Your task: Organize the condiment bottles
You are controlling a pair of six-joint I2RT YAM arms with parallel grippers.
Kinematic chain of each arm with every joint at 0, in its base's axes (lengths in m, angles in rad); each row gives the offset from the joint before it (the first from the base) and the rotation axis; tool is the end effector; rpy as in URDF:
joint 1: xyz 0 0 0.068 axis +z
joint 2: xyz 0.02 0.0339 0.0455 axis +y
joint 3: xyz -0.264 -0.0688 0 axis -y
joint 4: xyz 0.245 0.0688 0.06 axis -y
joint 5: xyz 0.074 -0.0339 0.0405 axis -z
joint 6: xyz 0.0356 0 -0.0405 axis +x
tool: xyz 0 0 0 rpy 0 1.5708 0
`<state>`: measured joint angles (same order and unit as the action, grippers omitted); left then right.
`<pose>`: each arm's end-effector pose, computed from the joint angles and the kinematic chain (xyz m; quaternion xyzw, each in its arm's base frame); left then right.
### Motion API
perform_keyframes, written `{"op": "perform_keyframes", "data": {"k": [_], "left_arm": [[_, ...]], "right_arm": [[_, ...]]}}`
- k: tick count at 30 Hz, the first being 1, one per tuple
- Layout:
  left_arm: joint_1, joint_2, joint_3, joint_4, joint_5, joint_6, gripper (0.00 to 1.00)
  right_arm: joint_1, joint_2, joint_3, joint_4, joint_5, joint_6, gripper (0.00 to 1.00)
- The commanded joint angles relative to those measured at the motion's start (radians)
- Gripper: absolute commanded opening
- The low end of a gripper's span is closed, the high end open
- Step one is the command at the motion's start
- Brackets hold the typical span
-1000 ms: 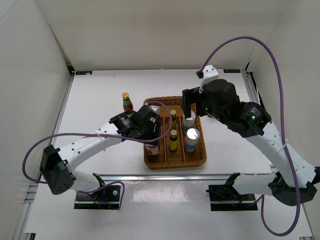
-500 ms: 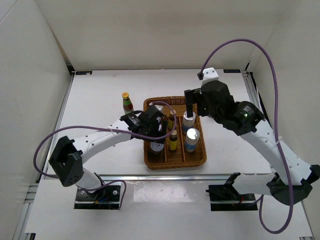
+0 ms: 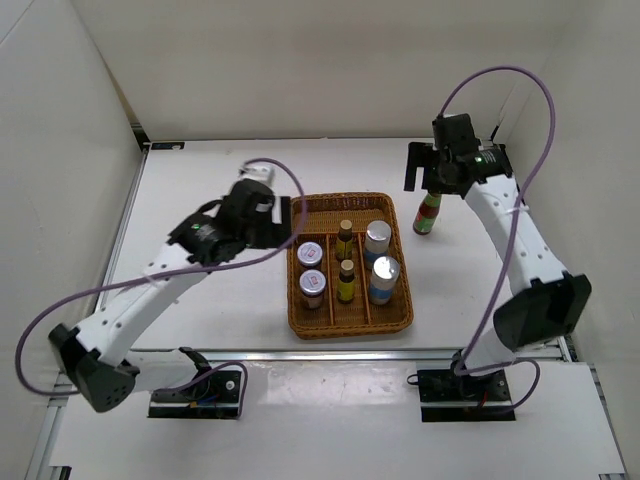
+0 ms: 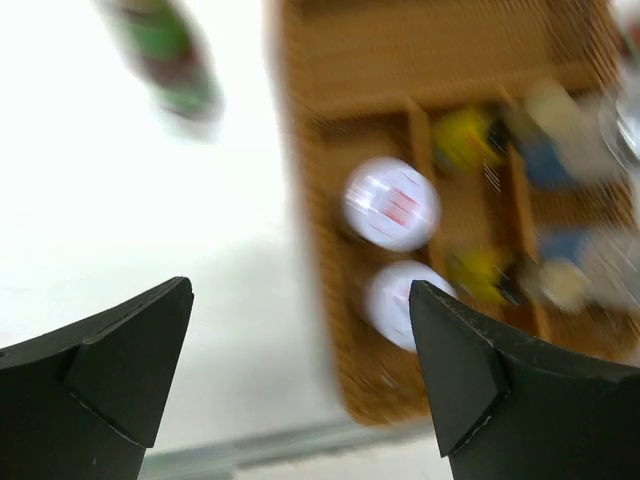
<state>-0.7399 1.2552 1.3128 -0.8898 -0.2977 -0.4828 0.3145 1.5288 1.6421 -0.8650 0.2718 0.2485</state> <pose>0.1931 -0.1621 0.3586 0.0651 0.9215 -0.0916 0.3717 0.3117 0.0913 0.3906 0.0239 0.9101 -0.0098 0.4135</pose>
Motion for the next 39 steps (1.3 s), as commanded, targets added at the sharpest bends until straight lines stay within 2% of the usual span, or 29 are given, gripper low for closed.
{"op": "perform_keyframes", "data": {"k": [1, 4, 7, 12, 16, 19, 21, 22, 23, 26, 27, 30, 33, 39], "left_arm": [[0.111, -0.098, -0.029, -0.043, -0.154, 0.105, 1.00], [0.206, -0.117, -0.078, -0.043, -0.167, 0.162, 1.00], [0.252, -0.154, -0.157, -0.043, -0.263, 0.124, 1.00], [0.280, -0.307, -0.300, 0.043, -0.294, 0.124, 1.00], [0.280, -0.316, -0.317, 0.075, -0.294, 0.133, 1.00], [0.280, -0.262, -0.317, 0.086, -0.294, 0.133, 1.00], [0.280, -0.241, -0.317, 0.086, -0.285, 0.133, 1.00], [0.280, -0.241, -0.308, 0.086, -0.285, 0.133, 1.00], [0.280, -0.241, -0.308, 0.086, -0.285, 0.133, 1.00], [0.280, -0.253, -0.308, 0.086, -0.285, 0.133, 1.00], [0.280, -0.254, -0.308, 0.086, -0.285, 0.133, 1.00], [0.280, -0.254, -0.308, 0.086, -0.285, 0.133, 1.00], [0.280, -0.244, -0.308, 0.086, -0.276, 0.133, 1.00], [0.280, -0.235, -0.308, 0.086, -0.276, 0.133, 1.00]], "right_arm": [[-0.032, 0.072, 0.065, 0.034, -0.056, -0.020, 1.00], [-0.052, 0.144, 0.097, 0.034, -0.034, -0.020, 1.00], [-0.074, 0.198, 0.117, 0.034, -0.034, -0.020, 1.00], [-0.107, 0.244, 0.127, 0.034, -0.025, 0.000, 1.00], [-0.130, 0.277, 0.127, 0.043, -0.066, 0.000, 0.95], [-0.141, 0.297, 0.127, 0.052, -0.086, 0.000, 0.84], [-0.152, 0.306, 0.127, 0.052, -0.086, 0.009, 0.70], [-0.152, 0.306, 0.127, 0.052, -0.097, 0.009, 0.62], [-0.161, 0.306, 0.127, 0.052, -0.097, 0.009, 0.39], [-0.161, 0.288, 0.127, 0.043, -0.076, 0.009, 0.20], [-0.161, 0.271, 0.142, 0.043, -0.066, 0.009, 0.09], [-0.126, 0.206, 0.182, 0.024, 0.013, -0.021, 0.00], [-0.066, 0.156, 0.252, 0.024, 0.102, -0.072, 0.00], [0.073, 0.134, 0.351, 0.003, 0.102, -0.124, 0.00]]}}
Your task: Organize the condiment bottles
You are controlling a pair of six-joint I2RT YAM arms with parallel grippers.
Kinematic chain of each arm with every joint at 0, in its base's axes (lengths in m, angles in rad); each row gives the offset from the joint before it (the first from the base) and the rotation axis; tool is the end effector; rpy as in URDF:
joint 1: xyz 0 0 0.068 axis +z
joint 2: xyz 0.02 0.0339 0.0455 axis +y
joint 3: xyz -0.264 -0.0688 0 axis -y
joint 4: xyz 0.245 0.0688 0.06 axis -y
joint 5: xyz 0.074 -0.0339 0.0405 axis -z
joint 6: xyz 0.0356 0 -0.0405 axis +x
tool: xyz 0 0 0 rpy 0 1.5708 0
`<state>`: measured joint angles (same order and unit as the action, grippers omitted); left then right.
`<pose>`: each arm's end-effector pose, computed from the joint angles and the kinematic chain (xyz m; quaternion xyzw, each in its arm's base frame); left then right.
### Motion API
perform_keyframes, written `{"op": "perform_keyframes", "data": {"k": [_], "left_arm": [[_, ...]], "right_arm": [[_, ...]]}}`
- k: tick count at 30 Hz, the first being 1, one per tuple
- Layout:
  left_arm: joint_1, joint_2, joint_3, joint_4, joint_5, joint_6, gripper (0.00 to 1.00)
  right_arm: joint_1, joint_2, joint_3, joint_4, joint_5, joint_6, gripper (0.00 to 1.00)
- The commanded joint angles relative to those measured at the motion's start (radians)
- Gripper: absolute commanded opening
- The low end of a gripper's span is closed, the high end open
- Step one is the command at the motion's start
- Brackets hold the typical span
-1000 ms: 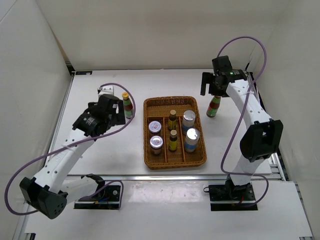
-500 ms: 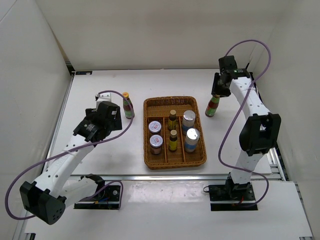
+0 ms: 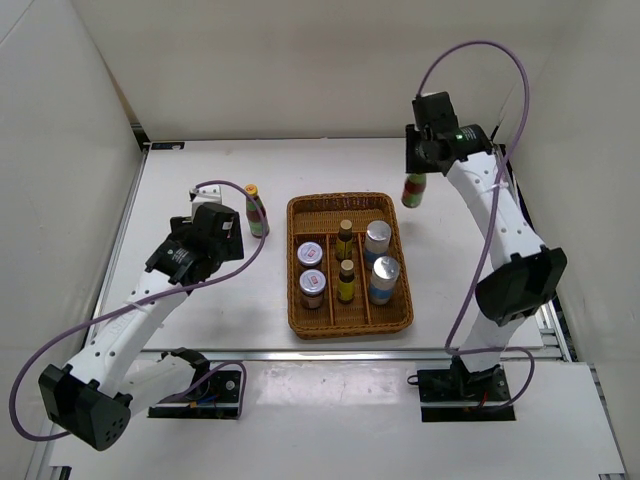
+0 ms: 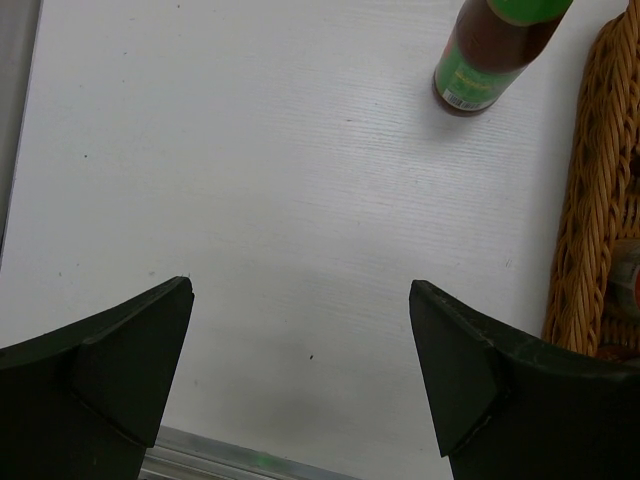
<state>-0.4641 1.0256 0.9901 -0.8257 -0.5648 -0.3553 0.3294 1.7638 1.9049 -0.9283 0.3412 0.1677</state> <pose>0.1855 -0.0715 0.3115 -0.0477 0.9045 0.1068 0.4101 0.3641 0.1119 0.3903 -0.0089 0.9131 -0.0595 0.4033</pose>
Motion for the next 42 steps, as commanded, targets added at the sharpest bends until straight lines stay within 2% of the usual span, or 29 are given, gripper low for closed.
{"op": "perform_keyframes", "data": {"k": [1, 7, 13, 20, 21, 23, 24, 26, 27, 29, 30, 32, 37, 42], "left_arm": [[0.004, -0.005, 0.015, 0.022, -0.009, 0.006, 1.00], [0.004, 0.004, 0.015, 0.022, -0.009, 0.015, 1.00], [0.004, 0.004, 0.015, 0.022, -0.009, 0.015, 1.00], [0.004, 0.014, 0.015, 0.022, -0.009, 0.015, 1.00], [0.004, 0.014, 0.015, 0.022, -0.009, 0.015, 1.00], [0.004, 0.024, 0.015, 0.022, -0.009, 0.015, 1.00], [0.004, 0.024, 0.015, 0.022, -0.009, 0.015, 1.00], [0.004, 0.024, 0.015, 0.031, 0.011, 0.015, 1.00], [0.004, 0.034, 0.015, 0.031, 0.011, 0.015, 1.00], [0.004, 0.043, 0.015, 0.031, 0.034, 0.015, 1.00], [0.004, 0.044, 0.015, 0.031, 0.049, 0.015, 1.00], [0.004, 0.054, 0.034, 0.031, 0.078, 0.003, 1.00], [0.004, 0.171, 0.198, 0.066, 0.118, -0.062, 1.00], [0.015, 0.433, 0.415, 0.096, 0.129, -0.030, 1.00]], "right_arm": [[0.088, -0.101, 0.103, 0.066, 0.021, -0.043, 0.00], [0.149, -0.053, 0.112, 0.097, -0.067, -0.043, 0.00], [0.158, -0.003, -0.042, 0.233, -0.129, -0.033, 0.00], [0.158, 0.017, -0.168, 0.370, -0.130, -0.033, 0.00], [0.158, 0.026, -0.168, 0.370, -0.130, -0.033, 0.03], [0.158, 0.026, -0.168, 0.356, -0.130, -0.019, 0.19], [0.158, 0.036, -0.168, 0.356, -0.120, -0.019, 0.32], [0.158, 0.036, -0.168, 0.344, -0.111, 0.004, 0.50], [0.158, 0.025, -0.168, 0.344, -0.097, 0.004, 0.67], [0.158, 0.013, -0.130, 0.313, -0.097, 0.013, 0.80], [0.158, 0.013, -0.116, 0.301, -0.085, 0.013, 0.92], [0.158, -0.012, -0.067, 0.261, -0.074, 0.013, 1.00], [0.158, -0.125, -0.037, 0.249, -0.064, 0.023, 1.00], [0.168, -0.231, -0.040, 0.240, -0.155, 0.023, 1.00]]}}
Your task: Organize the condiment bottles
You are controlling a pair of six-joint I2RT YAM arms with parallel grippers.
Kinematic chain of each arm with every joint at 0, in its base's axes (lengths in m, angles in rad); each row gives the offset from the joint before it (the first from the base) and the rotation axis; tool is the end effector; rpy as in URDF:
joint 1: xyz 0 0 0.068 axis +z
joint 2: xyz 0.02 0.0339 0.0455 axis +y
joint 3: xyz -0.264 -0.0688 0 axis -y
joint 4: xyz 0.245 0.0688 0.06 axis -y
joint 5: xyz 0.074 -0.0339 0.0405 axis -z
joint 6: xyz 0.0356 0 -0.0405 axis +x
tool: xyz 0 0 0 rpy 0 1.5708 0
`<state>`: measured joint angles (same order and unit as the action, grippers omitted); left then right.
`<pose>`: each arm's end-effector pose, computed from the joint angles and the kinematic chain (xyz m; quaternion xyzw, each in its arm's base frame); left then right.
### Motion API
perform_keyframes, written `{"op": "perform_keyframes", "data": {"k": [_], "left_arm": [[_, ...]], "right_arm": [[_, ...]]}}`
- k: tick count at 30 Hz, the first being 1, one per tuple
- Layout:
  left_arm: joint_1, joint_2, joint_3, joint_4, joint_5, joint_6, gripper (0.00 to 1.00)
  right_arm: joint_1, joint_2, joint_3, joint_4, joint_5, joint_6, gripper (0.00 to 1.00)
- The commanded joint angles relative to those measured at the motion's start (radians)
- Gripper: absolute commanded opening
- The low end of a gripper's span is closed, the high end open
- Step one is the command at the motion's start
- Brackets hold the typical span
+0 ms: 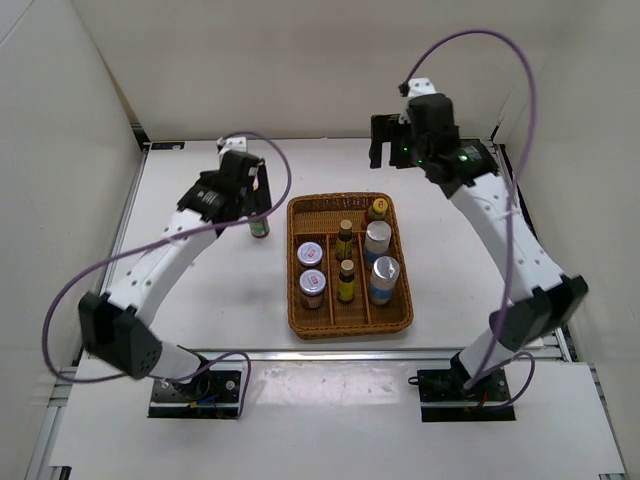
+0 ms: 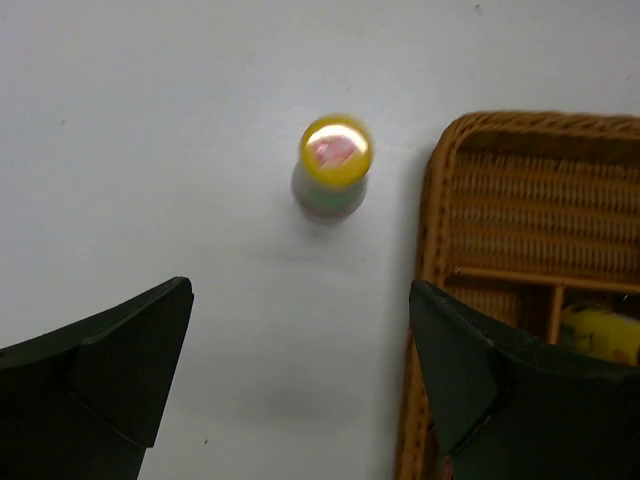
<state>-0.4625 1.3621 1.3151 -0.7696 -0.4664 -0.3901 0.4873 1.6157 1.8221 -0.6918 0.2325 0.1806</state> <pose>0.2625 -0.1130 0.3431 -0.0523 0.9071 0.0475 0.4150 0.3179 0.1592 0.4355 -0.0707 0.8497 0.0743 0.5172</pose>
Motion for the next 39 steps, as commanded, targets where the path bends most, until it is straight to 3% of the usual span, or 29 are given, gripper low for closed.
{"op": "perform_keyframes", "data": {"k": [1, 5, 13, 20, 27, 31, 39], "left_arm": [[0.013, 0.133, 0.154, 0.039, 0.046, 0.005, 1.00], [0.053, 0.290, 0.251, 0.039, 0.080, 0.005, 1.00], [0.120, 0.394, 0.292, 0.059, 0.121, 0.005, 0.97], [0.139, 0.434, 0.312, 0.059, 0.149, 0.025, 0.79], [0.148, 0.431, 0.343, 0.059, 0.158, 0.034, 0.25], [0.148, 0.398, 0.392, 0.059, 0.169, 0.043, 0.11], [0.124, 0.364, 0.535, 0.029, 0.228, 0.053, 0.11]], "right_arm": [[0.010, -0.114, 0.019, -0.006, -0.064, 0.019, 1.00], [0.020, -0.197, -0.062, -0.015, -0.122, 0.030, 1.00], [0.033, -0.365, -0.274, -0.025, -0.163, 0.071, 1.00], [0.042, -0.422, -0.363, -0.034, -0.174, 0.095, 1.00], [0.042, -0.432, -0.382, -0.043, -0.165, 0.095, 1.00], [0.042, -0.451, -0.403, -0.052, -0.165, 0.095, 1.00], [0.042, -0.451, -0.412, -0.061, -0.156, 0.095, 1.00]]}}
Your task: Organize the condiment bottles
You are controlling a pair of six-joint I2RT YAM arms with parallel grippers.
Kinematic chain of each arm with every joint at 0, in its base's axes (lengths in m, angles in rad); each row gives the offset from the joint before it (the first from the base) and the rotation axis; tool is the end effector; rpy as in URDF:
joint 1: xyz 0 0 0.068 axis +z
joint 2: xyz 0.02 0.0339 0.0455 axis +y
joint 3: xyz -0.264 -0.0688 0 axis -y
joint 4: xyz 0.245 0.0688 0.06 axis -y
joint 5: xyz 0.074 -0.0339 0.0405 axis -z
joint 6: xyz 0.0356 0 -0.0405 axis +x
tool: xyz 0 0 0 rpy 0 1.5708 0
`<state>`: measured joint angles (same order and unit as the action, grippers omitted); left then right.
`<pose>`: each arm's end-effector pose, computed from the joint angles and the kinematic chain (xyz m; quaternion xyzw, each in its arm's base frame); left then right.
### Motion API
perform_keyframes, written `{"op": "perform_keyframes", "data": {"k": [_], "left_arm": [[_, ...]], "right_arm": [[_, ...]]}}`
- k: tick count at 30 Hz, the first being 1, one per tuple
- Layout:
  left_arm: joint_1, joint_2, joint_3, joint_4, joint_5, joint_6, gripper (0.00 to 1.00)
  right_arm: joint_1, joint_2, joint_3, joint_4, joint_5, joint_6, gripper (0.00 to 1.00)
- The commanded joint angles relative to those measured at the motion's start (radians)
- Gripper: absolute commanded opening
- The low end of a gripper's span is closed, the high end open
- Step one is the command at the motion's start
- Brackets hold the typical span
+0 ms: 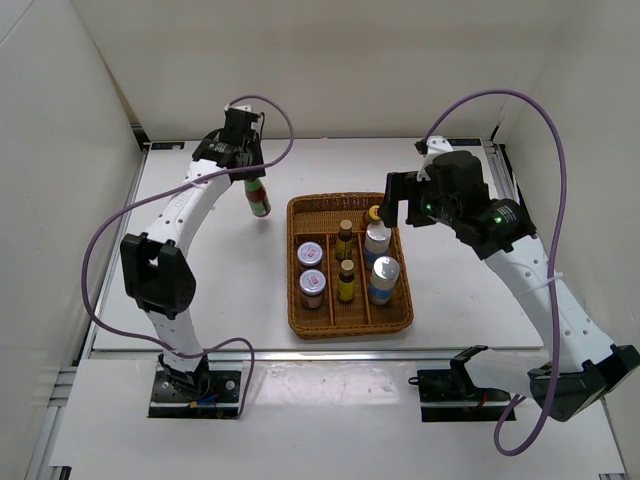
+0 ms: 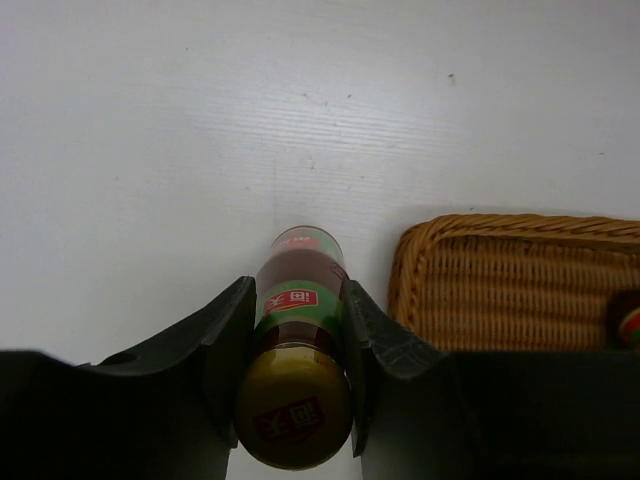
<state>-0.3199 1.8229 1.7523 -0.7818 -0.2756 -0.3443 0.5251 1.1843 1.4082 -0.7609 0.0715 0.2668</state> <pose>0.3882 -0.1184 0.3302 -0.0596 0.9266 0.0081 0.3711 0.2091 0.1182 0.4149 -0.0944 0.8638 0.1618 0.4676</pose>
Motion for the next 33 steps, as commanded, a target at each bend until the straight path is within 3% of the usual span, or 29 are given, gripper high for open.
{"op": "perform_keyframes", "data": {"k": [1, 4, 12, 23, 26, 30, 31, 33], "left_arm": [[-0.033, -0.097, 0.134, 0.032, 0.038, 0.017, 0.11], [-0.096, -0.065, 0.218, 0.023, 0.015, 0.027, 0.11], [-0.163, 0.061, 0.345, 0.004, 0.119, -0.033, 0.11], [-0.215, 0.216, 0.326, 0.004, 0.059, -0.042, 0.12], [-0.226, 0.227, 0.317, 0.004, 0.033, -0.033, 0.18], [-0.235, 0.237, 0.306, 0.004, 0.024, -0.033, 0.43], [-0.235, 0.237, 0.297, 0.004, 0.015, -0.042, 0.61], [-0.246, 0.228, 0.297, 0.004, -0.007, -0.042, 0.79]], "right_arm": [[0.004, -0.020, -0.008, 0.008, 0.014, 0.009, 1.00], [0.004, -0.029, -0.008, -0.003, 0.036, 0.000, 1.00], [0.004, -0.048, -0.017, -0.037, 0.068, 0.000, 1.00], [0.004, -0.089, 0.002, -0.104, 0.123, -0.018, 1.00], [0.004, -0.089, 0.002, -0.123, 0.143, -0.018, 1.00], [0.004, -0.098, -0.009, -0.132, 0.143, -0.028, 1.00], [0.004, -0.109, -0.009, -0.132, 0.143, -0.028, 1.00], [0.004, -0.109, -0.018, -0.132, 0.154, -0.028, 1.00]]}}
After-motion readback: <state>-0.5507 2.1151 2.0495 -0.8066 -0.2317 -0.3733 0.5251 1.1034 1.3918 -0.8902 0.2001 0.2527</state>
